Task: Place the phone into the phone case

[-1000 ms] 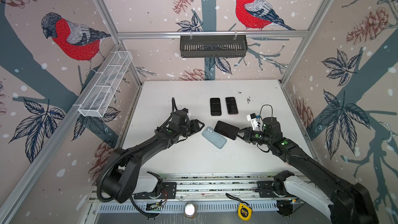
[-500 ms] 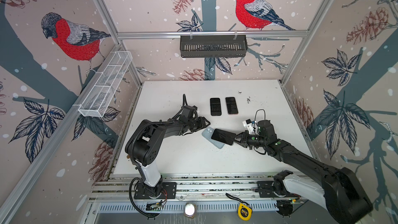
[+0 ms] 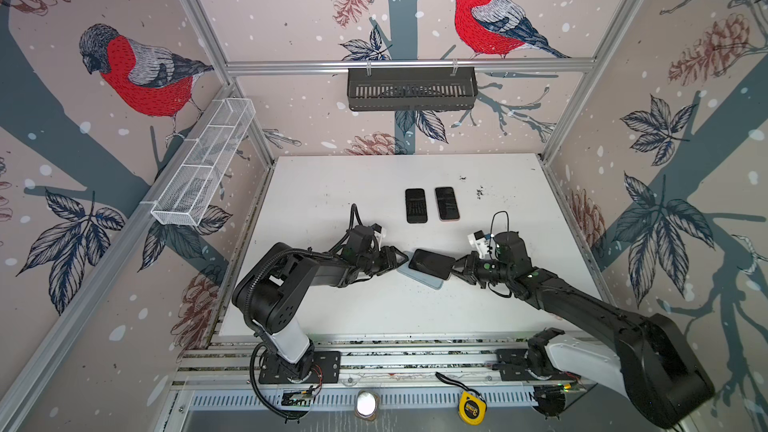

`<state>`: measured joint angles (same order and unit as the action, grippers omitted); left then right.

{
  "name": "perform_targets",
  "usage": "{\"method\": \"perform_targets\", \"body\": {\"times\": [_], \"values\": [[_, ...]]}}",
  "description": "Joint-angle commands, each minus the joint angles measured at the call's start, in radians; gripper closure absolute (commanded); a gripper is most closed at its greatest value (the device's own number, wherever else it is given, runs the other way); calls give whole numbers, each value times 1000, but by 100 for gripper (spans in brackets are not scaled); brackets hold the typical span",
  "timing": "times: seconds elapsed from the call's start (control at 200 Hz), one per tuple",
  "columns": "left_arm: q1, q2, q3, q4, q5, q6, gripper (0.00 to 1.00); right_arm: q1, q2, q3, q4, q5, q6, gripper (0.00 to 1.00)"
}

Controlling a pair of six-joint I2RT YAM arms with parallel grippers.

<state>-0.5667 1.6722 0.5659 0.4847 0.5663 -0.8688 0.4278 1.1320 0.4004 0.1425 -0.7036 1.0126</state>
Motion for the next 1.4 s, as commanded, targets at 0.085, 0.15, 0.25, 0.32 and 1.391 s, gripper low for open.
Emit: {"method": "perform_targets", "body": {"times": [0.085, 0.15, 0.25, 0.32, 1.391], "values": [[-24, -27, -3, 23, -31, -28, 43, -10, 27, 40, -80, 11, -109, 96], [-24, -32, 10, -20, -43, -4, 43, -17, 29, 45, -98, 2, -128, 96], [-24, -31, 25, -49, -48, 11, 43, -27, 32, 56, -122, -19, -152, 96], [-24, -27, 29, -56, -51, 14, 44, -29, 38, 61, -131, -32, -161, 96], [-44, 47, 56, -51, -9, 4, 60, -41, 117, -35, 53, -143, 25, 92]]}}
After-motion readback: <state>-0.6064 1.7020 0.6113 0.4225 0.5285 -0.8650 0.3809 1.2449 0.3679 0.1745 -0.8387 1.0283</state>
